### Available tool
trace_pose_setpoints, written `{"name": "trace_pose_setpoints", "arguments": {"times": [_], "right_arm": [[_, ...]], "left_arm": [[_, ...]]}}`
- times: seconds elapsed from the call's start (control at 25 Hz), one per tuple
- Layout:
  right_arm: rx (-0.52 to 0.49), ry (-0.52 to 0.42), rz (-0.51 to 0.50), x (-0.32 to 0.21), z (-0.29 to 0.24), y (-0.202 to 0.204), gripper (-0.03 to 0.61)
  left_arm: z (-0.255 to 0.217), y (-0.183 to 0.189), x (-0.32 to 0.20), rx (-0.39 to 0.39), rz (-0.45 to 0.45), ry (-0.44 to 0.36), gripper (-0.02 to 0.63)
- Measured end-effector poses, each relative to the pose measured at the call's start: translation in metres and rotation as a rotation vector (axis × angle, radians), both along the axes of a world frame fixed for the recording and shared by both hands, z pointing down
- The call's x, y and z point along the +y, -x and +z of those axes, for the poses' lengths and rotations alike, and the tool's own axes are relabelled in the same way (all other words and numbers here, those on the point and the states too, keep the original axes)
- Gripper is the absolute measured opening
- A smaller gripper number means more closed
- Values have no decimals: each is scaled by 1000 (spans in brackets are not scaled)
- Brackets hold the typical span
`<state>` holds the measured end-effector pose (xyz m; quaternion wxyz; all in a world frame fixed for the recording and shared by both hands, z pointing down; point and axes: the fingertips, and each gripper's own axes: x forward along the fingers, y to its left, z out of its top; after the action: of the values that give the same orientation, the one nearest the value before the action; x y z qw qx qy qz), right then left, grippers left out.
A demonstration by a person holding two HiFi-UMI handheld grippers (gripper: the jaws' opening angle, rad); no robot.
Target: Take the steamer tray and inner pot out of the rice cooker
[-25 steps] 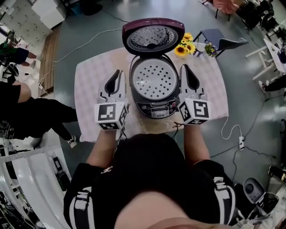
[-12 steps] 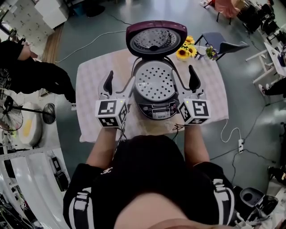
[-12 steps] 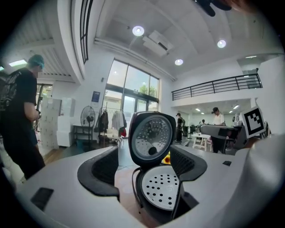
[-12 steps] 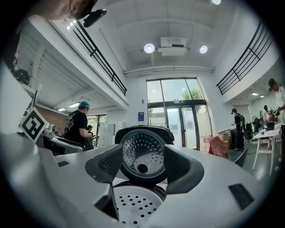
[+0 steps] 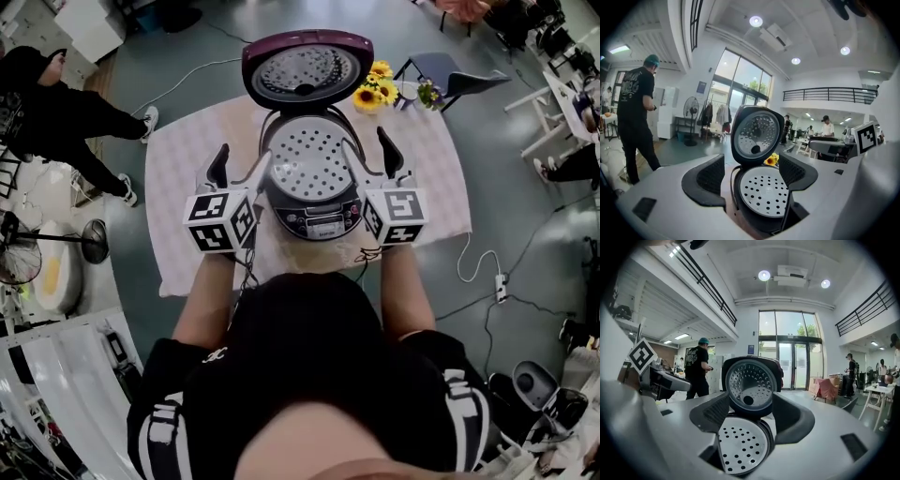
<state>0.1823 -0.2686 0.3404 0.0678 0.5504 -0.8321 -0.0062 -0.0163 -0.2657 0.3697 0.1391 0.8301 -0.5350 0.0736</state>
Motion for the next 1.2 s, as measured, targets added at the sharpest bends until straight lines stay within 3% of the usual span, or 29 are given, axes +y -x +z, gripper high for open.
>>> {"name": "trace_pose_setpoints", "arguments": {"times": [0.4, 0.92, 1.2], "right_arm": [[89, 295, 6, -17, 59, -10, 262], [240, 511, 1, -49, 119, -14, 261], [265, 593, -12, -78, 143, -14, 259]], "left_arm": [[38, -20, -2, -13, 24, 165, 341], [89, -27, -29, -108, 18, 325, 341], [120, -29, -51, -92, 8, 448, 336]]}}
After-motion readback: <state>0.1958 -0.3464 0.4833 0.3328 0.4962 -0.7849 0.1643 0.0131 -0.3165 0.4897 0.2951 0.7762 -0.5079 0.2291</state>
